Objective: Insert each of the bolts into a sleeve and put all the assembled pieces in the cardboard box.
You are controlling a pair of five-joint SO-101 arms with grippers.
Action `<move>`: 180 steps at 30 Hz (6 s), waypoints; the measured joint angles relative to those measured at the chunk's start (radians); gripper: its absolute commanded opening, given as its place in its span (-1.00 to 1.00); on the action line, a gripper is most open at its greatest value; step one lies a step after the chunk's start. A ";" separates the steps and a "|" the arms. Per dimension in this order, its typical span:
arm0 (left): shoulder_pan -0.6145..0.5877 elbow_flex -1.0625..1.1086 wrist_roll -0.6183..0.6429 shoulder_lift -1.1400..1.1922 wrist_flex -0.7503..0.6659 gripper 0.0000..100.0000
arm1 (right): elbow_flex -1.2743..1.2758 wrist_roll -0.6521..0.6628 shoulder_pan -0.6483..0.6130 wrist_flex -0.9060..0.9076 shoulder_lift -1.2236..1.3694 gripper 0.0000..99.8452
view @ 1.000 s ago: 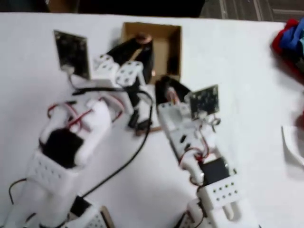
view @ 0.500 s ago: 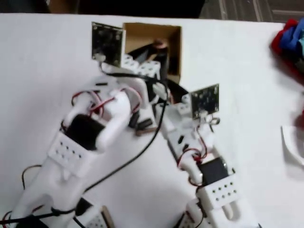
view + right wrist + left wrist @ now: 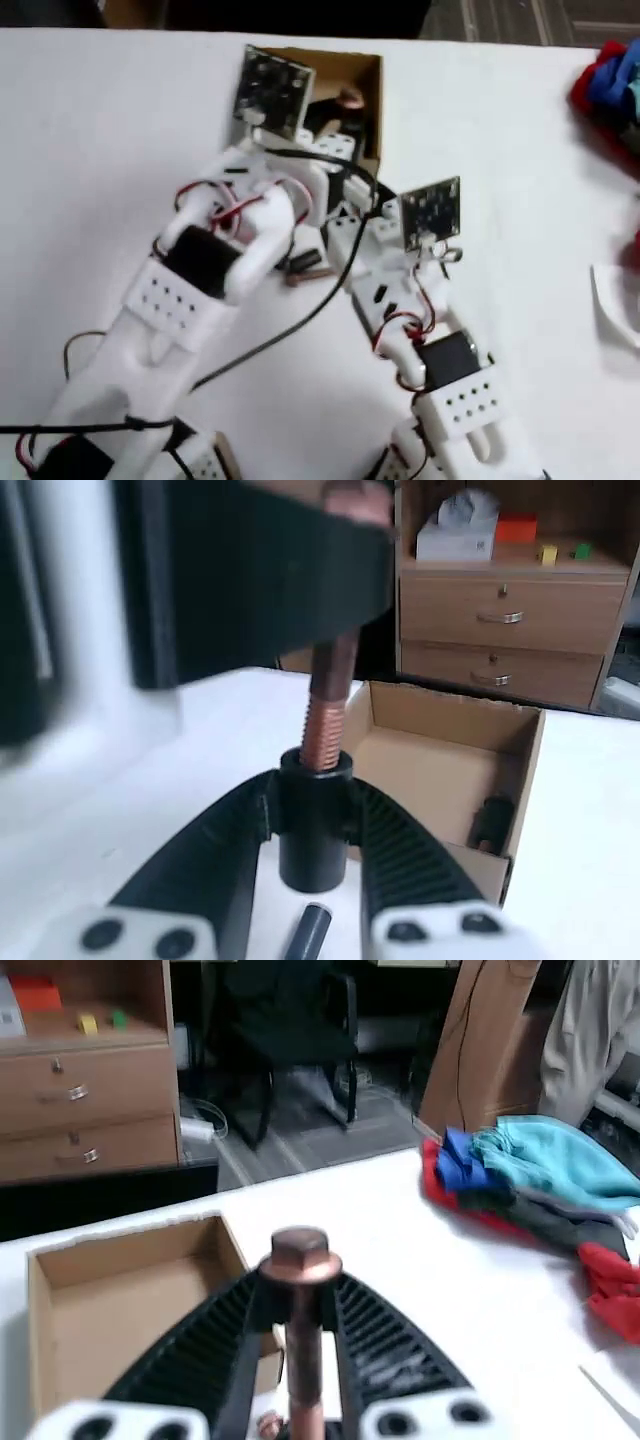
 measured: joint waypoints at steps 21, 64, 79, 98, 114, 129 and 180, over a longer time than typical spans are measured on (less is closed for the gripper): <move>-0.031 0.146 0.005 -0.110 0.143 -0.77 | -0.044 0.003 0.023 0.078 0.003 -0.96; -0.440 0.060 -0.245 -0.287 0.273 -0.74 | -1.103 0.068 0.160 0.416 1.119 -0.96; -0.519 0.262 -0.235 -0.288 0.230 -0.74 | -2.545 0.071 0.163 0.835 2.226 -0.96; -0.445 0.319 -0.232 -0.288 0.230 -0.74 | -2.420 0.015 0.209 0.669 2.317 -0.96; -0.425 0.319 -0.232 -0.288 0.230 -0.74 | -2.420 0.015 0.209 0.669 2.394 -0.96; -0.425 0.319 -0.232 -0.288 0.230 -0.74 | -2.473 0.014 0.204 0.769 2.387 -0.67; -0.571 0.319 -0.199 -0.288 0.230 -0.74 | -1.119 0.505 -0.087 0.918 1.464 -0.78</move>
